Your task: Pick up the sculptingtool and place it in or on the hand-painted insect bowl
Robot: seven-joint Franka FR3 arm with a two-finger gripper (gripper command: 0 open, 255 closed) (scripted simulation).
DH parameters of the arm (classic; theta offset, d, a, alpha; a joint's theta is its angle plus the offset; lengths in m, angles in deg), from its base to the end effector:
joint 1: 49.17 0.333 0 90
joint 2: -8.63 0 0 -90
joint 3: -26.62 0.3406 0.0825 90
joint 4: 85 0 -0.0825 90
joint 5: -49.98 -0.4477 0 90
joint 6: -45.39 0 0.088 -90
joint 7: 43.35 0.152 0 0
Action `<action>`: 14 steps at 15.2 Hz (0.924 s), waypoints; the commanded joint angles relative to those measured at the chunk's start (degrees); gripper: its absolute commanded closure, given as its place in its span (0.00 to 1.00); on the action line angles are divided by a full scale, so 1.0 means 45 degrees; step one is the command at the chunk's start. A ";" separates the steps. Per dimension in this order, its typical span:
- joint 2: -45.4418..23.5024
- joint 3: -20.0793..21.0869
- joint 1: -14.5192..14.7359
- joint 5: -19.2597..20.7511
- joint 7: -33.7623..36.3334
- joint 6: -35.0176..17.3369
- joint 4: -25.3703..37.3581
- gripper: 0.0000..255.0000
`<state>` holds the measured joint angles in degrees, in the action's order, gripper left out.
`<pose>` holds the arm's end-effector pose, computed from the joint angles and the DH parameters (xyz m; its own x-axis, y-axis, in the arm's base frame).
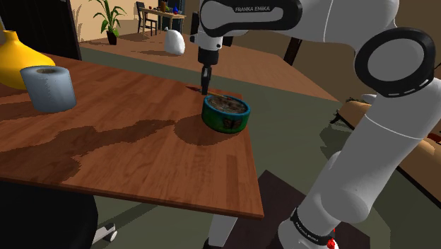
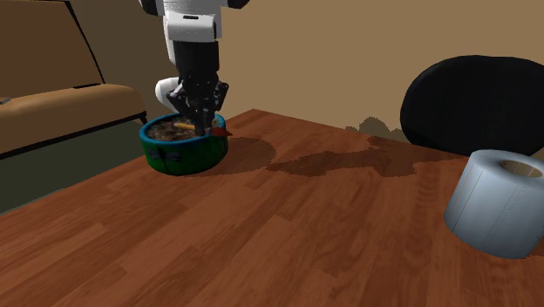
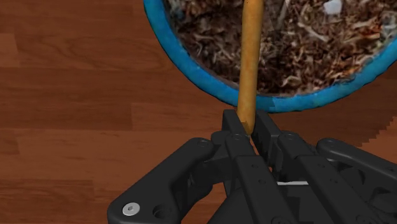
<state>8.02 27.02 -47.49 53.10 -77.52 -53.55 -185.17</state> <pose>0.6243 0.0152 0.5155 0.8000 0.5973 -0.0567 0.5992 -0.8002 0.0260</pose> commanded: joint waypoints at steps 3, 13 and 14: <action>0.0001 0.0000 0.0000 0.0000 0.0001 -0.0005 -0.0004 0.00; -0.0252 0.0037 0.0039 -0.0008 -0.0014 0.1679 0.1931 0.00; -0.0249 0.0037 0.0040 -0.0008 -0.0014 0.1678 0.1927 0.00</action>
<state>6.94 27.14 -47.36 53.07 -77.65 -46.54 -177.03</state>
